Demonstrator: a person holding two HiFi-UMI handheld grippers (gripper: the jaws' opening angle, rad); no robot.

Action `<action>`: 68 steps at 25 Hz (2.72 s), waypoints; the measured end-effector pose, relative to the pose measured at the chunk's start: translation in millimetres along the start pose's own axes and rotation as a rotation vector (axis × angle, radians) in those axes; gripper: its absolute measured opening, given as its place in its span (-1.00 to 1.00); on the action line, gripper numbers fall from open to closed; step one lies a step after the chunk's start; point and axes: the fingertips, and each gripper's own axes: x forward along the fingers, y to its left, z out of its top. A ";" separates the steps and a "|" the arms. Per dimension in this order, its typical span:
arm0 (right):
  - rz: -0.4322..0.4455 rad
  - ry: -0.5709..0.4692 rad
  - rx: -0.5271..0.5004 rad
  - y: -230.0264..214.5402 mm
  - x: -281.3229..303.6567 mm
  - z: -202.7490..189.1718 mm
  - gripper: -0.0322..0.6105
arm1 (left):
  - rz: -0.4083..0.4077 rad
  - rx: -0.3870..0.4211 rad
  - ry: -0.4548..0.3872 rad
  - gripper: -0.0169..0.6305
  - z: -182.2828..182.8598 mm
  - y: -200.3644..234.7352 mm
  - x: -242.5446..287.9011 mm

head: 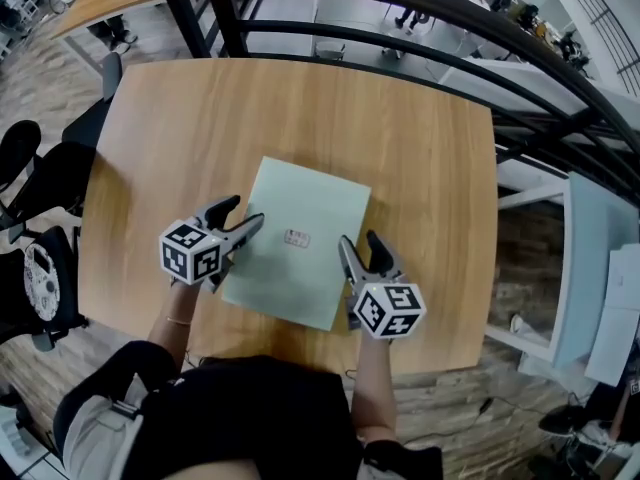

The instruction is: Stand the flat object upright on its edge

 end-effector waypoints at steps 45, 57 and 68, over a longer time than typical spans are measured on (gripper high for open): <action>0.007 0.035 0.151 -10.5 28.6 -6.8 -0.19 | -0.051 -0.060 -0.008 -0.08 13.6 8.1 18.1; 0.065 -0.035 0.114 11.2 -8.5 21.5 -0.30 | -0.042 0.010 -0.087 -0.12 38.2 -20.2 -21.4; 0.085 -0.114 0.055 27.0 -25.7 56.3 -0.33 | -0.025 0.083 -0.157 -0.13 70.6 -35.6 -42.9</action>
